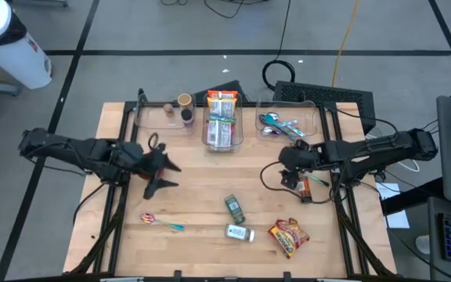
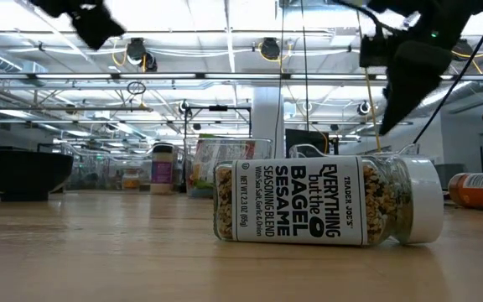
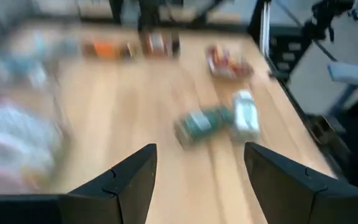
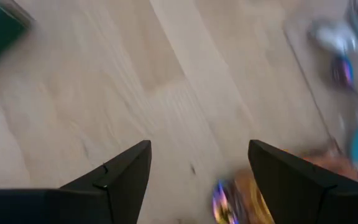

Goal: Pick & Place Food Item
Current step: Put the green seasoning bottle into the left transparent bin

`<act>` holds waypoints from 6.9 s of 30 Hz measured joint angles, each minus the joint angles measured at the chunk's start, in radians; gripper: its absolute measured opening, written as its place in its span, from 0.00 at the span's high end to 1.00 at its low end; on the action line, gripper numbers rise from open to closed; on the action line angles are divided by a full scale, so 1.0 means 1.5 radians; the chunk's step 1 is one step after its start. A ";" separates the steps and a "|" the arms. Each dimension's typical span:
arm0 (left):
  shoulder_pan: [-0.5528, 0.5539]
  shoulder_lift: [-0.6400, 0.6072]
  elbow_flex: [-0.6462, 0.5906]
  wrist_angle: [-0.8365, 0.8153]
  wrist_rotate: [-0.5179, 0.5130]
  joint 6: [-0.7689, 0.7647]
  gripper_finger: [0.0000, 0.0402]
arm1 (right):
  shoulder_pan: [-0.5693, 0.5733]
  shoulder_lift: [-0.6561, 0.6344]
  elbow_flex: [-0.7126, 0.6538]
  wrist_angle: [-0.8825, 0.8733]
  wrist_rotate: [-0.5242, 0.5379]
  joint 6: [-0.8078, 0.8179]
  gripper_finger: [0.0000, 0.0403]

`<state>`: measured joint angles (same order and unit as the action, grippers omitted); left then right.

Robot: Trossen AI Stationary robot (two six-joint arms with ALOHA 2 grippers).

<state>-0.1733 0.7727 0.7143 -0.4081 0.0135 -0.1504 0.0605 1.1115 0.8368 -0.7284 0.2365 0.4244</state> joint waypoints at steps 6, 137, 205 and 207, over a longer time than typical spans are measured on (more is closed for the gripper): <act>-0.094 0.040 -0.001 -0.111 -0.063 -0.178 0.38 | 0.000 0.004 0.000 0.150 0.003 -0.075 0.35; 0.027 0.480 0.000 0.522 0.026 0.190 0.25 | 0.170 0.456 0.201 0.538 0.209 -0.157 0.53; 0.023 0.182 0.003 0.552 0.045 0.258 0.49 | 0.194 0.315 -0.236 1.421 0.168 -0.353 0.44; 0.023 0.200 0.003 0.576 0.043 0.255 0.49 | 0.165 0.331 -0.224 1.420 0.124 -0.326 0.44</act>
<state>-0.1386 1.0725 0.7192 0.4554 0.0779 0.2314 0.3084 1.6086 0.5002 1.4019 0.4218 -0.0643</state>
